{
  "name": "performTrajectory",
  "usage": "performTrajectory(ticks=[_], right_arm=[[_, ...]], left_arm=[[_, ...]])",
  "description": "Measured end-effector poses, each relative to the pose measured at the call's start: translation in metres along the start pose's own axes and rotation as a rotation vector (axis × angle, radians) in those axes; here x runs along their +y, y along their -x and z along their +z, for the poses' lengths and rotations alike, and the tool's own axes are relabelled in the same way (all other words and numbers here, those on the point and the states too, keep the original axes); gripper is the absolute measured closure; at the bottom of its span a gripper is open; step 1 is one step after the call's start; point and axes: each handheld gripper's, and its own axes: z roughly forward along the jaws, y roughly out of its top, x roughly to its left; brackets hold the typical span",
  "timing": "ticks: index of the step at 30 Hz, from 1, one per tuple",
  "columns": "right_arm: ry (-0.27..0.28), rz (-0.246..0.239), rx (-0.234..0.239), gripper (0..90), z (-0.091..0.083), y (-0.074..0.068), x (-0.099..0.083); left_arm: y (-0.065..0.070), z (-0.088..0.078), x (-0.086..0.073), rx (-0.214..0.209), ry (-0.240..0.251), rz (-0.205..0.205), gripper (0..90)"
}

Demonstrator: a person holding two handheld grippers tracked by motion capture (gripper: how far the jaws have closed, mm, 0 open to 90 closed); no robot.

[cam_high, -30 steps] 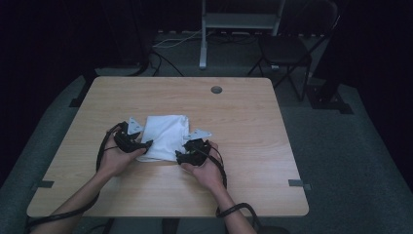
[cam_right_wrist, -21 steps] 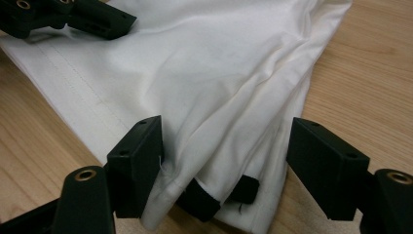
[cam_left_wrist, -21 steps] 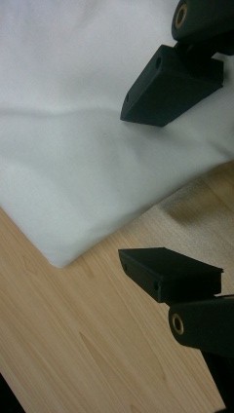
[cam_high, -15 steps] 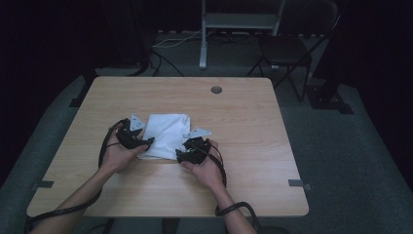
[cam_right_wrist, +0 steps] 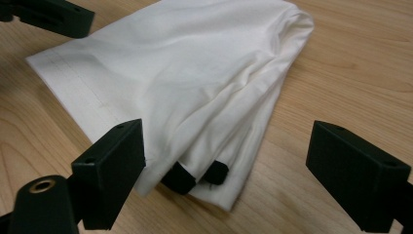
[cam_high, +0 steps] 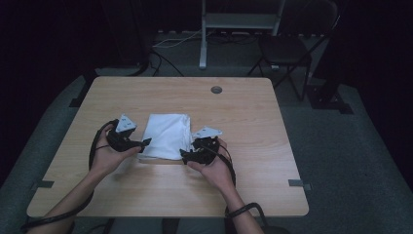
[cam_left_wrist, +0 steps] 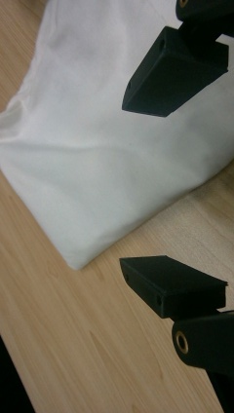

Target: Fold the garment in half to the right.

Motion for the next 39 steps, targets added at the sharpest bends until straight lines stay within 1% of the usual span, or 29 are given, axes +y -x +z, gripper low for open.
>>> performTrajectory(ticks=[5, 6, 8, 9, 10, 14, 15, 17, 19, 21, 22, 24, 25, 26, 32, 34, 39], right_arm=[[0.013, 0.007, 0.004, 13.8, -0.004, 0.002, 0.000], [0.018, 0.008, 0.013, 13.8, -0.006, 0.003, 0.000], [0.019, 0.004, 0.021, 13.4, -0.008, 0.003, 0.000], [0.021, 0.002, 0.024, 13.4, -0.010, 0.003, -0.001], [0.022, 0.002, 0.024, 13.4, -0.011, 0.003, -0.001], [0.029, -0.002, 0.027, 13.4, -0.015, 0.004, -0.002], [0.029, -0.002, 0.027, 13.4, -0.015, 0.004, -0.002], [0.030, -0.003, 0.029, 13.4, -0.018, 0.005, -0.002], [0.028, -0.006, 0.032, 13.4, -0.020, 0.006, -0.003], [0.033, -0.013, 0.033, 13.4, -0.022, 0.007, -0.004], [0.036, -0.014, 0.033, 13.4, -0.024, 0.007, -0.004], [0.039, -0.012, 0.030, 13.4, -0.027, 0.008, -0.004], [0.041, -0.011, 0.030, 13.4, -0.028, 0.008, -0.004], [0.042, -0.013, 0.029, 13.4, -0.030, 0.009, -0.004], [0.048, -0.015, 0.020, 13.4, -0.038, 0.013, -0.006], [0.053, -0.014, 0.016, 13.4, -0.042, 0.014, -0.007], [0.060, -0.011, 0.009, 13.4, -0.050, 0.017, -0.008]], left_arm=[[0.001, -0.006, -0.002, -0.008, 0.009, 0.005, 22.6], [0.001, -0.010, -0.004, -0.015, 0.021, -0.004, 22.6], [0.001, -0.012, -0.005, -0.017, 0.026, -0.010, 22.6], [0.000, -0.016, -0.007, -0.022, 0.040, -0.023, 22.5], [0.000, -0.016, -0.007, -0.022, 0.040, -0.023, 22.5], [-0.004, -0.028, -0.014, -0.026, 0.061, -0.040, 22.3], [-0.004, -0.028, -0.014, -0.026, 0.061, -0.040, 22.3], [-0.006, -0.036, -0.018, -0.029, 0.080, -0.055, 22.3], [-0.008, -0.042, -0.020, -0.036, 0.089, -0.061, 22.3], [-0.009, -0.044, -0.021, -0.035, 0.095, -0.064, 22.3], [-0.011, -0.050, -0.023, -0.032, 0.105, -0.069, 22.3], [-0.013, -0.055, -0.025, -0.030, 0.120, -0.079, 22.3], [-0.013, -0.055, -0.025, -0.030, 0.120, -0.079, 22.3], [-0.014, -0.060, -0.026, -0.023, 0.133, -0.084, 22.3], [-0.016, -0.069, -0.031, -0.015, 0.145, -0.084, 22.3], [-0.017, -0.073, -0.035, -0.015, 0.153, -0.097, 22.3], [-0.019, -0.080, -0.042, -0.013, 0.161, -0.111, 22.3]])
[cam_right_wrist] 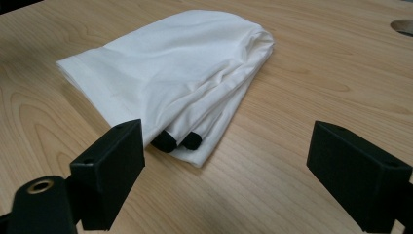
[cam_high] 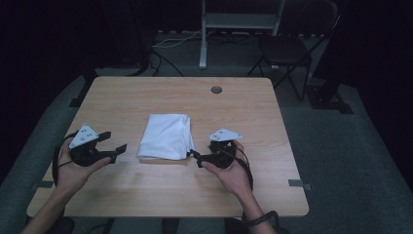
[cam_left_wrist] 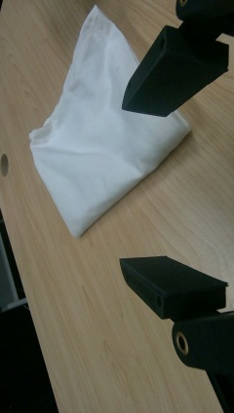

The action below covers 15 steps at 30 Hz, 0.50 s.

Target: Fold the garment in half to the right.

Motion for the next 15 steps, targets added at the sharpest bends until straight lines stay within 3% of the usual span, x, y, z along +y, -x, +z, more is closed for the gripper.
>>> performTrajectory(ticks=[6, 15], right_arm=[[0.011, 0.006, -0.015, 13.4, -0.010, 0.006, -0.003], [0.013, 0.004, -0.030, 13.4, -0.023, 0.010, -0.008]], left_arm=[[-0.004, -0.007, -0.009, 0.002, 0.000, -0.030, 22.3], [-0.007, -0.019, -0.015, 0.011, 0.009, -0.033, 22.3]])
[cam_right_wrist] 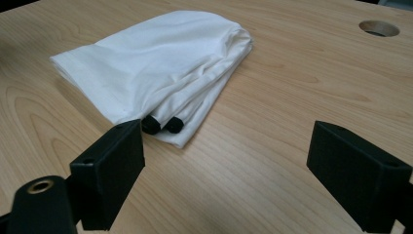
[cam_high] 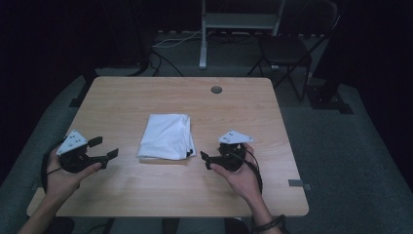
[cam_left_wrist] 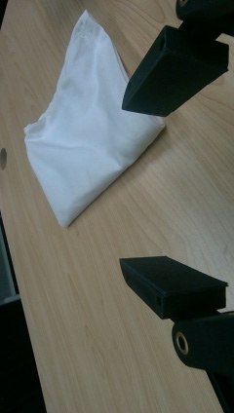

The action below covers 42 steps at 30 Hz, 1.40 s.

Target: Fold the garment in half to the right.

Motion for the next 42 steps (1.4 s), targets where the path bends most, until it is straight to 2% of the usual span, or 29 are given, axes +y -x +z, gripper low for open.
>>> performTrajectory(ticks=[11, 31, 38, 42], right_arm=[[0.005, 0.001, -0.035, 13.4, -0.019, 0.011, -0.011], [0.017, 0.030, -0.078, 13.4, -0.045, 0.023, -0.028], [0.049, 0.042, -0.115, 13.4, -0.055, 0.026, -0.034], [0.049, 0.048, -0.126, 13.4, -0.060, 0.028, -0.037]], left_arm=[[-0.011, -0.020, -0.012, 0.029, 0.020, -0.029, 22.3], [-0.015, -0.035, -0.026, 0.048, 0.028, -0.045, 22.3], [-0.016, -0.040, -0.033, 0.055, 0.037, -0.057, 22.3], [-0.017, -0.042, -0.037, 0.059, 0.038, -0.062, 22.3]])
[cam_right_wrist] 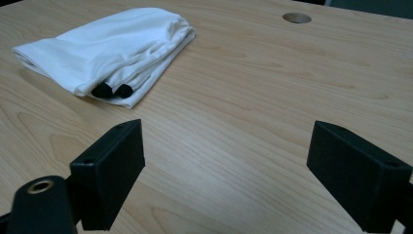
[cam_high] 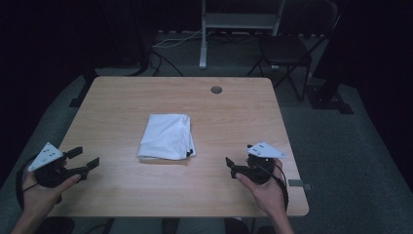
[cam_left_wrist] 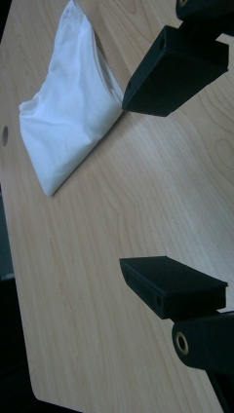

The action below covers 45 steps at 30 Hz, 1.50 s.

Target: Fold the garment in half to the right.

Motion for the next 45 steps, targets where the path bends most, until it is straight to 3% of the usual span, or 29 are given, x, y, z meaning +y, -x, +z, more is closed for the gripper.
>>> performTrajectory(ticks=[28, 45], right_arm=[[0.031, 0.054, -0.097, 13.4, -0.027, 0.024, -0.022], [0.023, 0.065, -0.133, 13.4, -0.026, 0.032, -0.030]], left_arm=[[-0.011, -0.004, -0.017, 0.031, -0.004, -0.043, 22.3], [-0.020, 0.000, -0.026, 0.055, -0.023, -0.056, 22.3]])
